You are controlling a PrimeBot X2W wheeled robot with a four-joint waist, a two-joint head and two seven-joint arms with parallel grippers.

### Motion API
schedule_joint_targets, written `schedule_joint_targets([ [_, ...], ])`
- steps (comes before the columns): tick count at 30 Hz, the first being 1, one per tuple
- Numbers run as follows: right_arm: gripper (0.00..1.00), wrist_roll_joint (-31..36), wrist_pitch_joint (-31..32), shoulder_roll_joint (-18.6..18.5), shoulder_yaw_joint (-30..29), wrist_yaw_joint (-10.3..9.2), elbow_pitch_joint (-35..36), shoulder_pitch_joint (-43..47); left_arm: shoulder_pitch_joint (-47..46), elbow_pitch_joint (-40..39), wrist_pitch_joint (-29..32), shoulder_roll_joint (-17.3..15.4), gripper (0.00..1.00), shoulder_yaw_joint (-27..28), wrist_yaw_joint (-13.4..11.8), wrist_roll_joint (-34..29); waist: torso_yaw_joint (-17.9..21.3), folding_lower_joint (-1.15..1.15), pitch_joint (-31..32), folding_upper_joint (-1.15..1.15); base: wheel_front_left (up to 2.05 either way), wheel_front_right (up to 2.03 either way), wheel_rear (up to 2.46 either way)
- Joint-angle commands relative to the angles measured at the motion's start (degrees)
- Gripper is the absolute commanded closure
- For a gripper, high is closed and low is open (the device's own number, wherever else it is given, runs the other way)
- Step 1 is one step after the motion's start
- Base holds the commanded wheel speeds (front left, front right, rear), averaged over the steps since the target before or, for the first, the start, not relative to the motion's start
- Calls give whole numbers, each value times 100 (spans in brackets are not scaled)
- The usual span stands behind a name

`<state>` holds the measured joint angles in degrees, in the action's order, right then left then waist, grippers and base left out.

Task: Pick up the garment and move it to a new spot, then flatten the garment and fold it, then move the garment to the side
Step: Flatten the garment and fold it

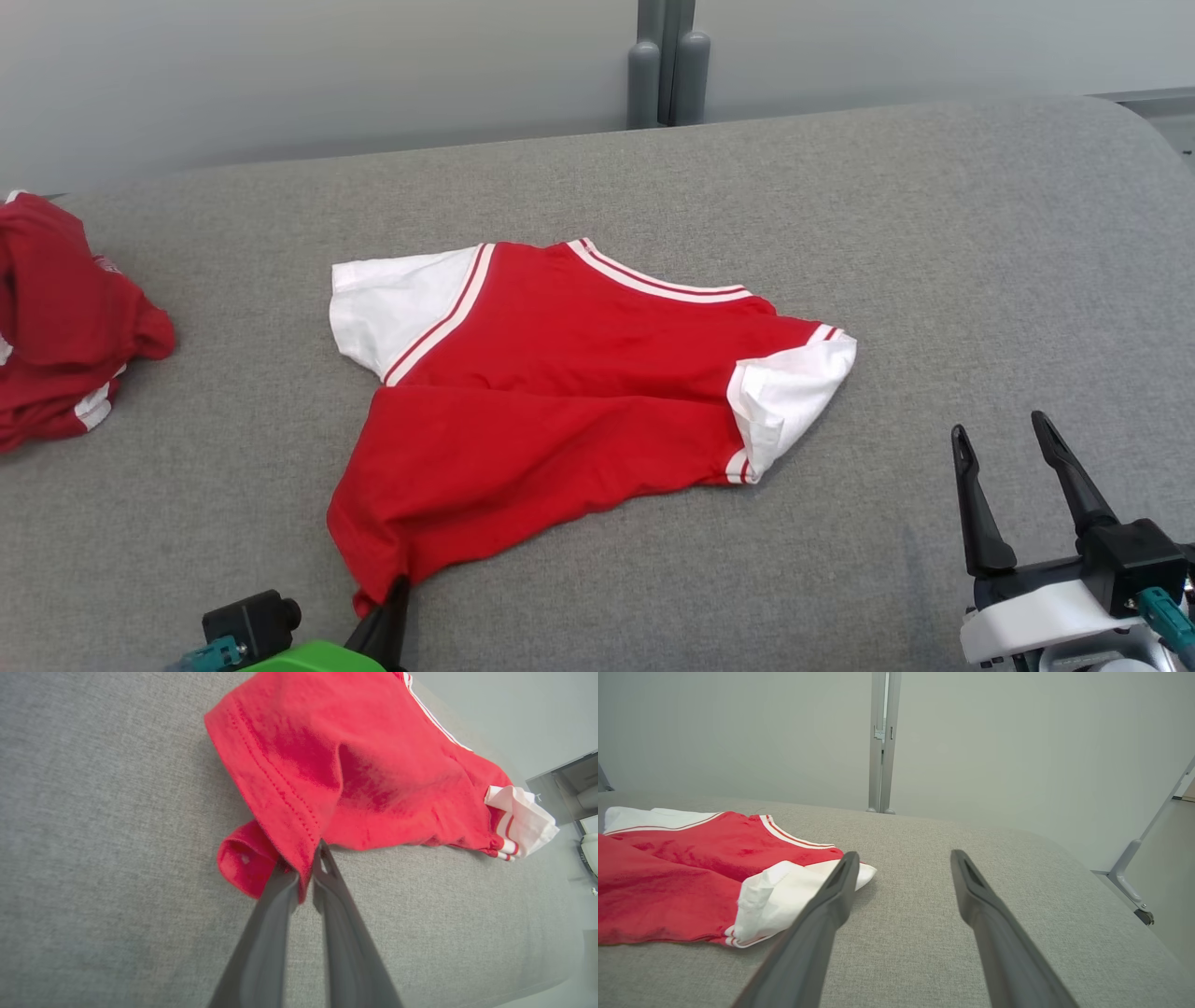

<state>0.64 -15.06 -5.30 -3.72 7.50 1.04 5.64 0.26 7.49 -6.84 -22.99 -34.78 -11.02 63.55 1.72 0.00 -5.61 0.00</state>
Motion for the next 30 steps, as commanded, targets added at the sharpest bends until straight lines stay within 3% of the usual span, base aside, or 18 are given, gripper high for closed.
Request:
schedule_joint_targets([
  [1, 0, -18, -19, 8, -10, -2, 15, 0, 39, -34, 40, -104, 100, 48, 42, 24, 44, 0, -48, 0, 0, 0, 0],
  [5, 0, -38, -19, 47, -34, -2, 2, 23, 290, -611, 412, -387, 100, 175, 125, 432, 97, 0, -105, 0, 0, 0, 0],
  [11, 0, -36, -19, 122, -24, -2, 2, -32, 862, -1924, 1289, -1097, 100, 481, 371, 1453, 143, 0, -175, 0, 0, 0, 0],
  [12, 0, -42, -19, 135, 0, -2, 1, -71, 922, -1962, 1293, -1278, 85, 611, 264, 1456, 171, 0, -192, 0, 0, 0, 0],
  [13, 0, -51, -19, 148, 15, -2, 6, -122, 983, -1968, 1271, -1475, 0, 704, 123, 1361, 208, 0, -213, 0, 0, 0, 0],
  [18, 0, -77, -19, 179, 64, -2, -18, -236, 1253, -1982, 1254, -2203, 0, 845, -634, 810, 454, 0, -338, 0, 0, 0, 0],
  [24, 0, -120, -19, 211, -1, -2, -7, -336, 1086, -2562, 1198, -2632, 0, 855, -1362, 137, 863, 0, -552, 0, 0, 0, 0],
  [26, 0, -134, -19, 218, -14, -2, -12, -357, 730, -2872, 1110, -2402, 0, 776, -1441, -65, 967, 0, -632, 0, 0, 0, 0],
  [30, 0, -184, -19, 231, 63, -2, -31, -456, -281, -3092, 1295, -1679, 0, 258, -1316, -360, 1189, 0, -793, 0, 0, 0, 0],
])
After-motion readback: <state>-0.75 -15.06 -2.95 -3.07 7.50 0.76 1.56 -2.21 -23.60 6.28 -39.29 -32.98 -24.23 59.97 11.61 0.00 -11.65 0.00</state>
